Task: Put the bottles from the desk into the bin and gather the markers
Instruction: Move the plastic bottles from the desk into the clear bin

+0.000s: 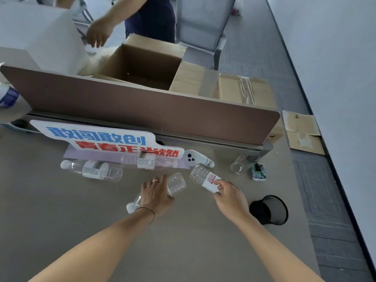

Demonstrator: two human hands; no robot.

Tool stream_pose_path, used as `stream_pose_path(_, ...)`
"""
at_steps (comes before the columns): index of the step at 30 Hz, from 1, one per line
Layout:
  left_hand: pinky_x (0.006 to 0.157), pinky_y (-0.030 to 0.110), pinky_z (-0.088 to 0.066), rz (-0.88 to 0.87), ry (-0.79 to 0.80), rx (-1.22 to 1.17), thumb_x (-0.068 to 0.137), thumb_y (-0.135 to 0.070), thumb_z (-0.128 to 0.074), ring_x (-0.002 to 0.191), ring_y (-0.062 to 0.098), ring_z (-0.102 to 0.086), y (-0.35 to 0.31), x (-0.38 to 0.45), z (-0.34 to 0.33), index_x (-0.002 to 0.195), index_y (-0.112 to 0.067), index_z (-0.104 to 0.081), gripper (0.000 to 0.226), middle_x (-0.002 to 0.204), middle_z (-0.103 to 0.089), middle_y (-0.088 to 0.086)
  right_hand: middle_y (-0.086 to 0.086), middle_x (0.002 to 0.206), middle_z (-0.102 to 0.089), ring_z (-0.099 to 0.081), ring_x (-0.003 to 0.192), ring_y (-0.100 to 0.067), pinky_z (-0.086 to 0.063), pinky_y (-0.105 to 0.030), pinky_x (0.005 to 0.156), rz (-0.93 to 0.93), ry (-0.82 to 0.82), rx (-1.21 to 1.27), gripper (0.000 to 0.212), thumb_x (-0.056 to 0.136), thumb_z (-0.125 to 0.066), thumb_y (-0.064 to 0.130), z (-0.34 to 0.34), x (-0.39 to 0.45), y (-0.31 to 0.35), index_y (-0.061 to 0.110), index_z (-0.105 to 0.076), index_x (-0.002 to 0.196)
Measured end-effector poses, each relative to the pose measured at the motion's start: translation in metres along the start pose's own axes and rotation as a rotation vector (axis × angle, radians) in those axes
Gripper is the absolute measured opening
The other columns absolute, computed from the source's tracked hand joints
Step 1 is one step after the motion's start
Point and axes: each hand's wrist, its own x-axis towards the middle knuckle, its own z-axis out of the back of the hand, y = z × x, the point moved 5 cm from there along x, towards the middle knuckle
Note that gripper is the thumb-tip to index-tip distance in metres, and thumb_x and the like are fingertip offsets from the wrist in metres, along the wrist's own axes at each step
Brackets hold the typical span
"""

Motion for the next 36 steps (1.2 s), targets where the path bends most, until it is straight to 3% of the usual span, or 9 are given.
stream_pose_path(5,0.071,0.035,-0.049,0.209,-0.04,-0.393,0.069,-0.037,-0.062,0.089,0.022,-0.063,-0.009,-0.026,0.028,0.142,-0.038,-0.034,0.078,0.105,-0.061,-0.002,0.001,0.124,-0.064,-0.058,0.114,-0.025,-0.051,-0.038,0.088,0.075,-0.021,-0.115,0.044,0.088,-0.058,0.019,0.009,0.024,0.008,0.027,-0.06,0.131)
stream_pose_path(9,0.069,0.036,-0.053,0.344,-0.063,-0.54,0.064,-0.04,-0.07,0.087,0.025,-0.065,-0.007,-0.044,0.034,0.131,-0.031,-0.038,0.075,0.099,-0.066,0.0,-0.005,0.127,-0.06,-0.053,0.12,-0.03,-0.045,-0.039,0.093,0.107,-0.001,-0.198,0.052,0.083,-0.065,0.023,-0.002,0.045,0.006,0.025,-0.056,0.134)
stream_pose_path(15,0.052,0.027,-0.04,0.515,-0.061,-0.713,0.07,-0.018,-0.078,0.068,0.015,-0.057,-0.001,-0.075,0.034,0.105,-0.023,-0.042,0.051,0.086,-0.058,-0.002,-0.006,0.123,-0.059,-0.056,0.116,-0.031,-0.046,-0.041,0.093,0.122,0.031,-0.322,0.074,0.078,-0.072,0.032,-0.034,0.066,-0.002,0.026,-0.04,0.144)
stream_pose_path(19,0.052,0.025,-0.041,0.563,-0.083,-0.769,0.07,-0.014,-0.075,0.069,0.015,-0.061,0.004,-0.089,0.034,0.109,-0.026,-0.043,0.052,0.091,-0.06,-0.002,-0.005,0.118,-0.063,-0.06,0.109,-0.031,-0.047,-0.04,0.088,0.156,0.008,-0.346,0.07,0.078,-0.069,0.024,-0.047,0.071,-0.003,0.023,-0.039,0.141)
stream_pose_path(21,0.054,0.025,-0.042,0.581,-0.097,-0.794,0.071,-0.014,-0.076,0.074,0.016,-0.062,0.006,-0.094,0.035,0.111,-0.026,-0.042,0.054,0.096,-0.061,0.0,-0.005,0.119,-0.062,-0.061,0.108,-0.03,-0.047,-0.039,0.088,0.17,-0.001,-0.314,0.07,0.08,-0.07,0.031,-0.045,0.066,0.002,0.028,-0.037,0.142)
stream_pose_path(24,0.058,0.028,-0.047,0.587,-0.117,-0.826,0.071,-0.015,-0.076,0.08,0.019,-0.065,0.005,-0.102,0.037,0.113,-0.026,-0.039,0.057,0.101,-0.061,0.002,-0.007,0.125,-0.056,-0.062,0.109,-0.033,-0.048,-0.04,0.089,0.184,-0.001,-0.184,0.077,0.082,-0.07,0.043,-0.034,0.049,0.014,0.036,-0.034,0.149)
stream_pose_path(28,0.059,0.029,-0.046,0.554,-0.124,-0.854,0.071,-0.02,-0.076,0.077,0.021,-0.063,-0.005,-0.103,0.047,0.11,-0.026,-0.038,0.055,0.1,-0.061,0.002,-0.008,0.124,-0.051,-0.064,0.103,-0.038,-0.048,-0.04,0.08,0.185,-0.044,-0.068,0.061,0.082,-0.066,0.044,-0.01,0.028,0.027,0.033,-0.042,0.137)
stream_pose_path(31,0.058,0.03,-0.048,0.48,-0.11,-0.865,0.075,-0.023,-0.076,0.072,0.02,-0.061,-0.022,-0.098,0.053,0.106,-0.025,-0.042,0.046,0.1,-0.061,0.001,-0.006,0.118,-0.052,-0.066,0.097,-0.037,-0.05,-0.04,0.078,0.174,-0.122,-0.051,0.064,0.081,-0.063,0.047,0.012,0.01,0.027,0.031,-0.042,0.138)
stream_pose_path(36,0.073,0.041,-0.06,0.277,-0.075,-0.869,0.075,-0.031,-0.077,0.078,0.023,-0.066,-0.07,-0.092,0.055,0.117,-0.032,-0.046,0.052,0.098,-0.066,-0.005,-0.002,0.106,-0.066,-0.066,0.088,-0.028,-0.055,-0.038,0.075,0.125,-0.253,0.029,0.072,0.073,-0.053,0.054,0.054,-0.03,0.004,0.026,-0.041,0.139)
